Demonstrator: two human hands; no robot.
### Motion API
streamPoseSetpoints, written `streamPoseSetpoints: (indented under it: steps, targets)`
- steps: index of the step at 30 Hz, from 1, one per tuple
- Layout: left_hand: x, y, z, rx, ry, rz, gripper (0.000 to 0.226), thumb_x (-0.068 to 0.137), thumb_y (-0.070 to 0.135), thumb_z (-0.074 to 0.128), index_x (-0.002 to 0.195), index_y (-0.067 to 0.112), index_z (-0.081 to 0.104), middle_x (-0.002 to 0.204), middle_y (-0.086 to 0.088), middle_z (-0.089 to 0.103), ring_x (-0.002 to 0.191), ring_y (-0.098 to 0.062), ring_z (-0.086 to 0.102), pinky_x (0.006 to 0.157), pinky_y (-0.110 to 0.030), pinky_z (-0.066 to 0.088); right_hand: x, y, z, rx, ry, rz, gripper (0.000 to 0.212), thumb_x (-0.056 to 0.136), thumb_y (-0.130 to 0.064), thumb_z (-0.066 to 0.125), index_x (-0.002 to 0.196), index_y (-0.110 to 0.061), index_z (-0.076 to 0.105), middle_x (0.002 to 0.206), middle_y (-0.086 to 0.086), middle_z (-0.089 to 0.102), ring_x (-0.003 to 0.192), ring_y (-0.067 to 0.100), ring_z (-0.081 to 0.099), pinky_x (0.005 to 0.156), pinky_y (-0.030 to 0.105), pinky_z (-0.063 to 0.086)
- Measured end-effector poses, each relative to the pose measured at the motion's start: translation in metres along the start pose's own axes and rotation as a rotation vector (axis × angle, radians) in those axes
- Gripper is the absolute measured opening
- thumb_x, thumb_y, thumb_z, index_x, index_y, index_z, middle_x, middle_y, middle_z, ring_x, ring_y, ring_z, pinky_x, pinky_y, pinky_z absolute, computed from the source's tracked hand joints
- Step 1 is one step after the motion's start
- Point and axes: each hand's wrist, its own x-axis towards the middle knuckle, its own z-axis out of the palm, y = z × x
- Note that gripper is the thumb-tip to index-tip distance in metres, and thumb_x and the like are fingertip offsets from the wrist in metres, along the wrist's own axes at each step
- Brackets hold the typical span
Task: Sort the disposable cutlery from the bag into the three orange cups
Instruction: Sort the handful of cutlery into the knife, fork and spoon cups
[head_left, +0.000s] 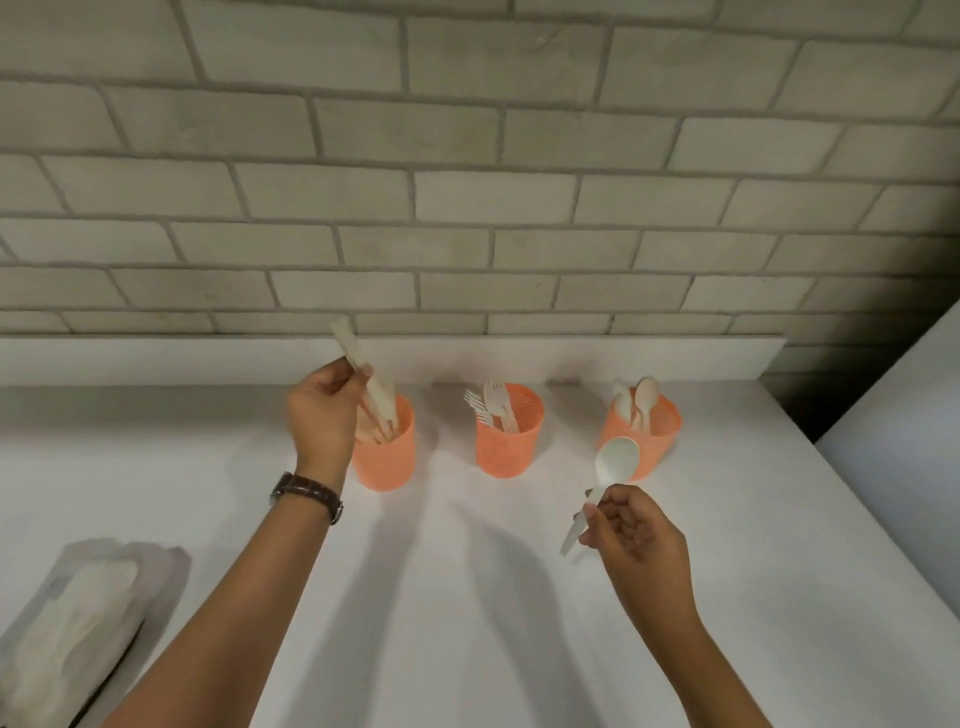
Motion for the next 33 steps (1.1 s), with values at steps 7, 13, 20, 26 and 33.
streamPoseSetpoints:
  steps: [7, 13, 20, 26, 33]
  targets:
    - [0.004, -0.036, 0.007, 0.266, -0.073, -0.097, 0.029, 0.079, 0.004, 0.07, 0.108, 0.0, 0.066, 0.096, -0.007, 0.066, 0.091, -0.02, 0.062, 0.082, -0.024, 0.043, 0.004, 0.008, -0.006, 0.069, 0.043, 0.071, 0.014, 0.086, -0.006, 0.063, 0.075, -0.014, 0.063, 0.066, 0.0, 0.068, 0.058, 0.008, 0.066, 0.06, 0.012, 0.051]
    - [-0.034, -0.023, 0.005, 0.252, -0.073, 0.074, 0.021, 0.088, 0.01, 0.059, 0.107, 0.013, 0.068, 0.101, -0.001, 0.068, 0.089, -0.017, 0.061, 0.08, -0.025, 0.046, 0.051, 0.015, -0.023, -0.055, 0.105, 0.066, 0.017, 0.082, -0.007, 0.067, 0.069, -0.015, 0.06, 0.06, -0.003, 0.064, 0.061, 0.019, 0.066, 0.071, 0.038, 0.053]
    - [-0.096, -0.023, 0.009, 0.145, -0.327, -0.006, 0.025, 0.089, 0.01, 0.057, 0.084, 0.032, 0.068, 0.083, 0.008, 0.07, 0.069, -0.006, 0.059, 0.074, -0.023, 0.049, 0.154, 0.004, -0.062, -0.327, 0.252, -0.115, 0.01, 0.084, -0.016, 0.062, 0.088, -0.007, 0.063, 0.084, 0.012, 0.068, 0.074, 0.028, 0.064, 0.072, 0.031, 0.05]
    - [-0.128, -0.036, 0.0, 0.113, -0.342, -0.132, 0.023, 0.091, 0.01, 0.056, 0.086, 0.029, 0.069, 0.07, 0.017, 0.07, 0.06, 0.002, 0.057, 0.063, -0.015, 0.048, 0.19, 0.028, -0.056, -0.488, 0.172, -0.025, 0.018, 0.084, -0.016, 0.061, 0.093, -0.003, 0.069, 0.096, 0.015, 0.071, 0.089, 0.034, 0.065, 0.072, 0.027, 0.042]
    - [-0.154, -0.04, -0.017, 0.081, -0.276, -0.224, 0.025, 0.09, 0.006, 0.055, 0.085, 0.023, 0.071, 0.07, 0.008, 0.07, 0.058, -0.003, 0.056, 0.059, -0.011, 0.048, 0.139, 0.035, -0.042, -0.415, 0.187, 0.012, 0.016, 0.086, -0.01, 0.054, 0.091, -0.006, 0.069, 0.09, 0.015, 0.069, 0.085, 0.032, 0.062, 0.069, 0.024, 0.036]
